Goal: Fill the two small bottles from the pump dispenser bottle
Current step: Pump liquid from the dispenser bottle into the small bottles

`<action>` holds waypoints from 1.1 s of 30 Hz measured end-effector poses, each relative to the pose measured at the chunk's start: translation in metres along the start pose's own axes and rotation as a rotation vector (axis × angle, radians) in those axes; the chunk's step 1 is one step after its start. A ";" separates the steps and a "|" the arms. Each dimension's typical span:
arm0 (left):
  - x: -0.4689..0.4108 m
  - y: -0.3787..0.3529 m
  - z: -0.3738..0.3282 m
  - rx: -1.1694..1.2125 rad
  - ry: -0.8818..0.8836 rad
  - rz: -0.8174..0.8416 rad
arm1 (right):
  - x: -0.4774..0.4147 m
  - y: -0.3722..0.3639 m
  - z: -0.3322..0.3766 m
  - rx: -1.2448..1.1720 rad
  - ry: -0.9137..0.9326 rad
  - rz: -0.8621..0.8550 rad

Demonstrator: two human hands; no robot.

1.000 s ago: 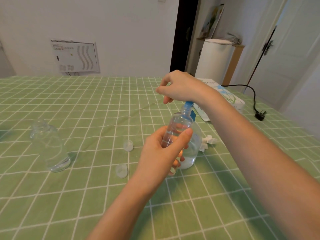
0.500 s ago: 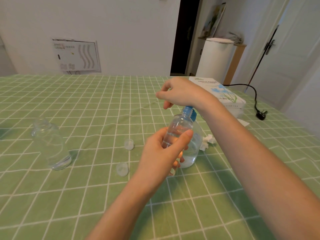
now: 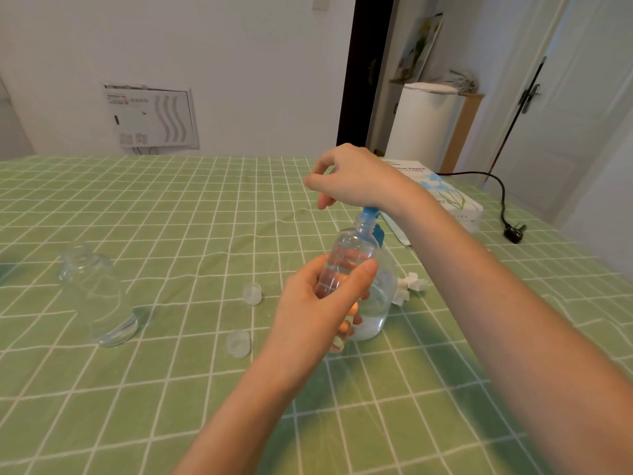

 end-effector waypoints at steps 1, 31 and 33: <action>0.000 0.000 0.000 -0.001 -0.001 -0.001 | 0.000 -0.001 0.000 -0.004 0.003 0.001; 0.002 0.001 0.002 -0.018 0.020 -0.009 | 0.001 -0.008 -0.004 0.006 -0.056 0.075; 0.002 0.002 0.003 -0.018 0.025 -0.011 | 0.001 -0.012 -0.006 0.000 -0.060 0.084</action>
Point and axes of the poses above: each hand's wrist, its own x-axis away from the middle knuckle, its own y-axis out of the back of the hand, z = x × y, the point moved 9 cm from there along -x, towards the middle knuckle, and after that the axes turned 11 degrees about z, right-handed, at the moved point
